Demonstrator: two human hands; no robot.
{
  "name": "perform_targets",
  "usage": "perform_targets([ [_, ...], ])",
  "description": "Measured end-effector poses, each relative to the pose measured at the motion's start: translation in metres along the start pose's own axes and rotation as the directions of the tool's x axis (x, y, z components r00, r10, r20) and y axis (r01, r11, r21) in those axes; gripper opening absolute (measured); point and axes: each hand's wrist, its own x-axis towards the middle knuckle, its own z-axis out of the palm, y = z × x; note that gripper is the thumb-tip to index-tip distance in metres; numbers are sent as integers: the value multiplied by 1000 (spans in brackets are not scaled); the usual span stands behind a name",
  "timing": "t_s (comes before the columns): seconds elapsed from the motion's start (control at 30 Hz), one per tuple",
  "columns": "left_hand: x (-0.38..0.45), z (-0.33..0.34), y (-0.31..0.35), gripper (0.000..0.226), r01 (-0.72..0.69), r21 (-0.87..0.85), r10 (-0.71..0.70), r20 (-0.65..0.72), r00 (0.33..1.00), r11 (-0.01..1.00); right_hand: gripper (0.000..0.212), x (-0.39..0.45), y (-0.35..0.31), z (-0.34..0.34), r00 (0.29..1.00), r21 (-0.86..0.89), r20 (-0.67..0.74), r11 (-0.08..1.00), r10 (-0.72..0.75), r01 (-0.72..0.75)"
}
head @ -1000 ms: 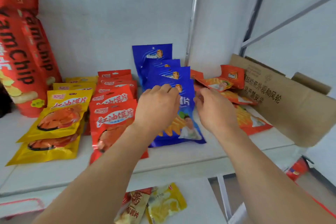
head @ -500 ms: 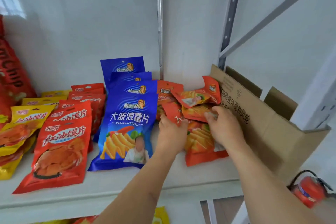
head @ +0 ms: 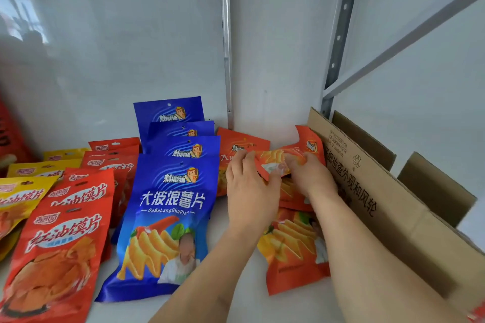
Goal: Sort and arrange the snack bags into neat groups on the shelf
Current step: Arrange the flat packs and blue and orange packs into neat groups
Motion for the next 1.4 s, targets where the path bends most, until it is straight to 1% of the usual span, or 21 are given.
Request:
perform_targets([
  [0.07, 4, 2, 0, 59, 0, -37, 1, 20, 1000, 999, 72, 8, -3, 5, 1000, 72, -4, 997, 5, -5],
  [0.13, 6, 2, 1, 57, 2, -83, 2, 45, 999, 997, 60, 14, -2, 9, 999, 160, -40, 987, 5, 1],
  [0.2, 10, -2, 3, 56, 20, -139, -13, 47, 999, 990, 46, 17, 3, 13, 993, 206, -117, 978, -6, 30],
  [0.27, 15, -9, 2, 55, 38, -187, -32, 37, 999, 982, 38, 11, 4, 12, 979, 226, -204, 971, -28, 74],
  [0.37, 23, -24, 1, 54, 77, -249, -70, 33, 997, 965, 37, 0, 3, 6, 953, 271, -301, 954, -44, 129],
  [0.5, 32, -42, 0, 53, 161, -351, -143, 79, 987, 922, 39, -7, 8, -5, 934, 364, -345, 905, -88, 220],
  [0.6, 38, -53, -4, 57, 245, -363, -215, 122, 969, 899, 38, -14, 10, -14, 940, 503, -322, 821, -112, 270],
  [0.67, 42, -59, -5, 69, 327, -357, -265, 213, 940, 875, 35, -22, 8, -19, 945, 563, -296, 773, -140, 291],
  [0.73, 45, -63, -7, 84, 437, -449, -314, 323, 893, 779, 34, -31, 1, -22, 948, 583, -243, 750, -203, 311],
  [0.77, 46, -65, -9, 78, 502, -515, -331, 391, 859, 694, 33, -36, -3, -22, 947, 582, -218, 748, -237, 321],
  [0.83, 45, -69, -9, 46, 594, -592, -323, 505, 800, 545, 32, -43, -11, -20, 944, 595, -151, 736, -292, 323],
  [0.87, 45, -70, -11, 36, 610, -595, -309, 535, 786, 524, 30, -46, -14, -19, 942, 610, -105, 727, -319, 314],
  [0.93, 45, -71, -17, 29, 582, -612, -298, 507, 808, 535, 24, -46, -15, -18, 939, 655, -54, 698, -339, 290],
  [0.97, 46, -74, -21, 27, 555, -633, -295, 475, 829, 540, 20, -43, -14, -17, 947, 646, -76, 708, -312, 285],
  [1.0, 47, -77, -26, 25, 533, -655, -295, 446, 845, 536, 19, -38, -10, -17, 956, 598, -120, 750, -266, 284],
  [1.07, 50, -85, -37, 22, 497, -684, -296, 400, 867, 533, 30, -29, -1, -17, 968, 385, -177, 893, -176, 233],
  [1.13, 52, -93, -44, 19, 463, -700, -291, 360, 886, 544, 40, -21, 6, -15, 981, 119, -148, 983, -125, 143],
  [1.17, 53, -96, -47, 18, 444, -710, -291, 336, 896, 546, 45, -17, 10, -11, 988, 17, -107, 993, -111, 113],
  [1.23, 55, -99, -49, 18, 413, -733, -290, 299, 909, 540, 53, -12, 11, -4, 999, -102, -14, 994, -48, 47],
  [1.3, 56, -99, -50, 19, 402, -755, -293, 285, 913, 518, 64, -7, 12, 2, 997, -139, 68, 990, 29, -19],
  [1.4, 58, -98, -55, 19, 414, -775, -316, 288, 904, 477, 97, -1, 13, 9, 990, -184, 79, 978, 118, -101],
])
